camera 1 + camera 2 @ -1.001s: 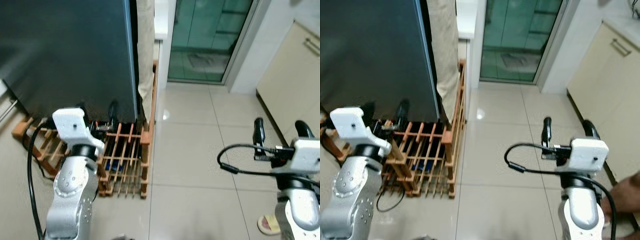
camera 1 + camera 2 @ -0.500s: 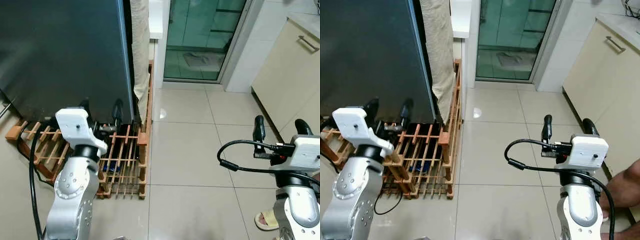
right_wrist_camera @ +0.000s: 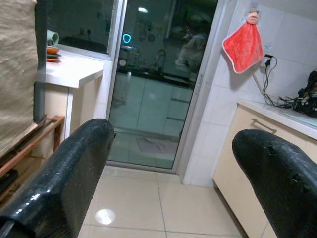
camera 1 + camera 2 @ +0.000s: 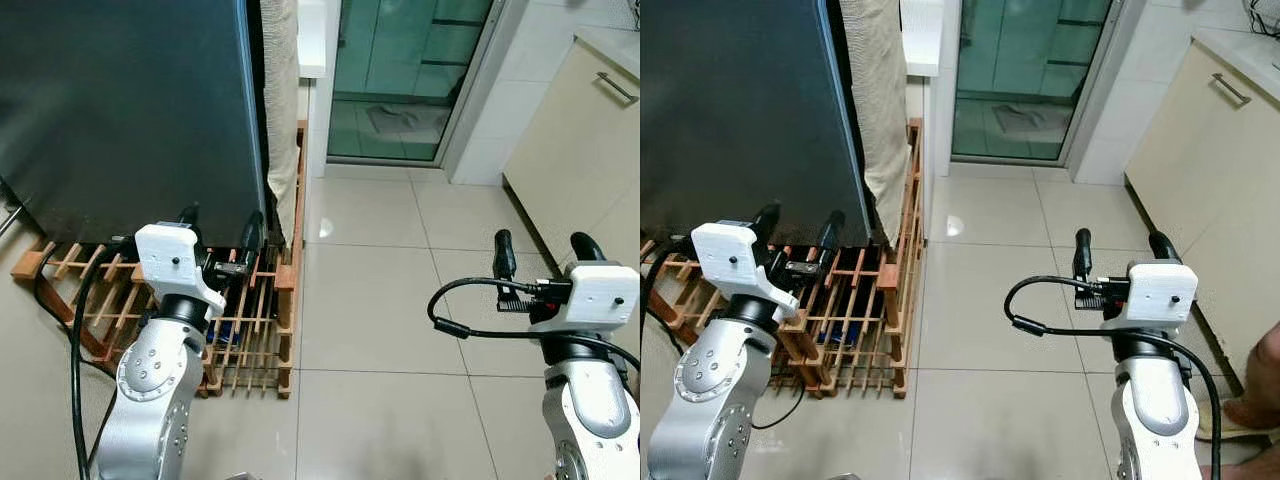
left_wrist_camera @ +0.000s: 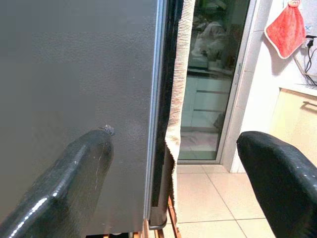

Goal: Restocking fridge

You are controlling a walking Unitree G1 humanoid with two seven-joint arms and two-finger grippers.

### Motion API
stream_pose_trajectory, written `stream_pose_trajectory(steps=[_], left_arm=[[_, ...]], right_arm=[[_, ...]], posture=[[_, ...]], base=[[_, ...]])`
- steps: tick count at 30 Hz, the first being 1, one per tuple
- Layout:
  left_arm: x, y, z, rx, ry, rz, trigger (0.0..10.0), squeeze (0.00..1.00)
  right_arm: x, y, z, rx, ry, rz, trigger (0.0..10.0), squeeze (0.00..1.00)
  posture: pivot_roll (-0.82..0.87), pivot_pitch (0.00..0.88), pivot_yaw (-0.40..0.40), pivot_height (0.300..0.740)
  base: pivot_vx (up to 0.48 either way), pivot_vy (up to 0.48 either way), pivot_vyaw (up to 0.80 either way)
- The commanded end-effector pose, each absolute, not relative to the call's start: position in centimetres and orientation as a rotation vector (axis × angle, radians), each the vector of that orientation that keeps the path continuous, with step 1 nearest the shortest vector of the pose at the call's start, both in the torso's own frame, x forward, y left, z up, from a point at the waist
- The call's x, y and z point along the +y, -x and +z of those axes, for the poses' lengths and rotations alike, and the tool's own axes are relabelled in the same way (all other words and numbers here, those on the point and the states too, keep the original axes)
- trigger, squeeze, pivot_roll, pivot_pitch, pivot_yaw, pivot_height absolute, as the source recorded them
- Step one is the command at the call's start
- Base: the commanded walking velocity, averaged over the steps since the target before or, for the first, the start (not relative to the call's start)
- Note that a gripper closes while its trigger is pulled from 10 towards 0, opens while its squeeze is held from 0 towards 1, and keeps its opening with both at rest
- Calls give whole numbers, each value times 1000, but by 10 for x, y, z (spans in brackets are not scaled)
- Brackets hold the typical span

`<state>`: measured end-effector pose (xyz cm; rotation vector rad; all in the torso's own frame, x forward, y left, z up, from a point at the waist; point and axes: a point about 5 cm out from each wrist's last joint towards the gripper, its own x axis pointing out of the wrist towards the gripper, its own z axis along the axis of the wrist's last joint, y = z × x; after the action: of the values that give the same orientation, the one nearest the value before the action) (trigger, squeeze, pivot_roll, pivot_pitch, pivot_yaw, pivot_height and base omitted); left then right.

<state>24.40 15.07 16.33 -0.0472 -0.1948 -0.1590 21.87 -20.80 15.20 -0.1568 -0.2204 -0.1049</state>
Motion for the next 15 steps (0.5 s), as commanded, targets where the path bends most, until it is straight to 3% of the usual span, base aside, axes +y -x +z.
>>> stream_pose_trajectory(steps=[1,5,15], left_arm=[[147,-245,165,-199,48,-185,10000,0],[146,-246,166,-207,48,-193,10000,0],[144,-246,172,-242,69,-173,10000,0]], right_arm=[[-209,-220,149,-209,168,-97,10000,63],[-208,-221,148,-206,171,-93,10000,63],[-203,-225,163,-269,193,-65,10000,59]], posture=[[-140,0,-24,740],[-139,0,-24,740],[-140,0,-34,740]], base=[[0,0,0],[122,0,0],[284,379,0]])
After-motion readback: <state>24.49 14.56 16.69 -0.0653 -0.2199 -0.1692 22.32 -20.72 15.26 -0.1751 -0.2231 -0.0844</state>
